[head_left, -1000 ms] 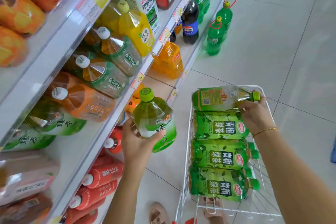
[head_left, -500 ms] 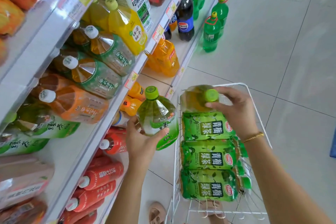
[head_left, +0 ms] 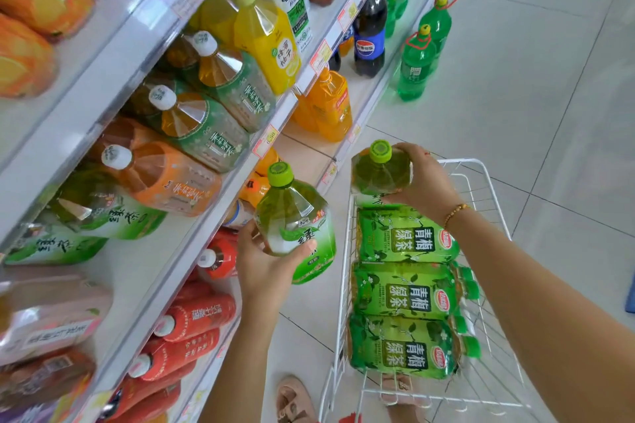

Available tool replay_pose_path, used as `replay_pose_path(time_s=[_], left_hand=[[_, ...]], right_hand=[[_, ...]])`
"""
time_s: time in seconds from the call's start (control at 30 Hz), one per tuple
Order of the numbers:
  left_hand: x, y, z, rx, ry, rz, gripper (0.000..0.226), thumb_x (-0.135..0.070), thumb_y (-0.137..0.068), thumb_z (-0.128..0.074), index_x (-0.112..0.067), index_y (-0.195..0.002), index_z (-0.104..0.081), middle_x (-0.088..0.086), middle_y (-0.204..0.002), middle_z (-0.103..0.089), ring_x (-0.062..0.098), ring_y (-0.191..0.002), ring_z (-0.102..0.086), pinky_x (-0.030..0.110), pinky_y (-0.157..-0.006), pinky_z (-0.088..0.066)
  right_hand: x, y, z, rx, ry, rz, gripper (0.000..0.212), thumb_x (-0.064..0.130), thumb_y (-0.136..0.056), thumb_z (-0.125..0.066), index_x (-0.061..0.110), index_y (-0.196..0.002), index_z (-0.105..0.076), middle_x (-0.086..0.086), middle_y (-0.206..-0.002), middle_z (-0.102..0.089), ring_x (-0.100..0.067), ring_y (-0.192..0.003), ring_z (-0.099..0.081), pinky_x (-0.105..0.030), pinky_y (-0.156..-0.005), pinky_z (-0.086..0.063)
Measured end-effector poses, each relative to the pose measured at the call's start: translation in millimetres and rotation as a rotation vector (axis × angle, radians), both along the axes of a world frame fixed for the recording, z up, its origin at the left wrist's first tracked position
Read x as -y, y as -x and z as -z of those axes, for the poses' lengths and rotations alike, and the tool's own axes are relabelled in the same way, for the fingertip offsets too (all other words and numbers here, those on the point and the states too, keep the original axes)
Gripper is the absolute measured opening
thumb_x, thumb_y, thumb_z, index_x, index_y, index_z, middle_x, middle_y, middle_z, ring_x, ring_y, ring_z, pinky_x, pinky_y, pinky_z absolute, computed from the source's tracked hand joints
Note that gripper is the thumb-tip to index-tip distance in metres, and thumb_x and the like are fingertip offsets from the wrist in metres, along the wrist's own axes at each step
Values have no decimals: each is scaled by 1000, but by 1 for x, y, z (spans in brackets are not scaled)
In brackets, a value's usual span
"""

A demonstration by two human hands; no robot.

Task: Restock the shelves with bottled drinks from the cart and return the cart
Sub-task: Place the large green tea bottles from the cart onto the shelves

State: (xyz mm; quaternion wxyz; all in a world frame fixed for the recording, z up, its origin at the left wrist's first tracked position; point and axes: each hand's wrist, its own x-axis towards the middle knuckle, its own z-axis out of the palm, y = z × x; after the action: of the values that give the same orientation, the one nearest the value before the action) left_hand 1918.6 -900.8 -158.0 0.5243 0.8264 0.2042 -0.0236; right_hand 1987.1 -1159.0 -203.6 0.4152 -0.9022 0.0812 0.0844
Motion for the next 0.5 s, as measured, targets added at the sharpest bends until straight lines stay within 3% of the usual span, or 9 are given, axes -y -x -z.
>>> replay_pose_path(time_s=[0.07,0.17,0.23,0.33,0.43,0.5], left_hand=[[-3,4,-4,4,-16,-18,75,-36,-41,-88,-26,-108,-57,-4,-102,-70,9,-92,-66,27,-81,-51],[-10,13,-15,6,-41,-59,73,-20,-46,-93,-23,-110,-57,-6,-102,-68,5,-92,-65,31,-85,-52],[-18,21,-28,15,-55,-98,71,-12,-49,-92,-21,-110,-56,-10,-100,-66,-2,-90,-63,36,-85,-52],[-34,34,-46,46,-107,-161,73,-15,-50,-91,-17,-113,-54,-1,-107,-65,14,-99,-62,41,-90,-50],[-56,45,-63,94,-121,-241,73,-11,-52,-90,-25,-111,-49,2,-110,-63,19,-101,-61,30,-90,-50],[-75,49,-73,115,-128,-283,70,-5,-56,-88,-23,-110,-47,1,-109,-60,15,-95,-60,10,-75,-49]], right_hand=[[-11,4,-13,43,77,-25,87,19,-55,-88,13,-131,-45,-7,-125,-52,-24,-110,-51,-18,-85,-33],[-26,18,-39,157,103,-24,83,25,-58,-87,14,-129,-47,-5,-122,-52,-22,-107,-52,-18,-83,-33],[-34,26,-59,219,58,16,84,28,-55,-88,16,-128,-48,-4,-121,-54,-21,-106,-54,-24,-87,-40],[-53,33,-90,271,-103,40,87,30,-52,-88,19,-127,-47,-1,-121,-53,-17,-107,-52,-41,-91,-50],[-85,40,-112,267,-232,5,86,26,-51,-89,20,-126,-47,4,-121,-52,-6,-102,-48,-41,-92,-50],[-110,46,-115,278,-286,-38,86,27,-51,-89,21,-125,-47,5,-119,-52,-8,-106,-49,-41,-91,-50]])
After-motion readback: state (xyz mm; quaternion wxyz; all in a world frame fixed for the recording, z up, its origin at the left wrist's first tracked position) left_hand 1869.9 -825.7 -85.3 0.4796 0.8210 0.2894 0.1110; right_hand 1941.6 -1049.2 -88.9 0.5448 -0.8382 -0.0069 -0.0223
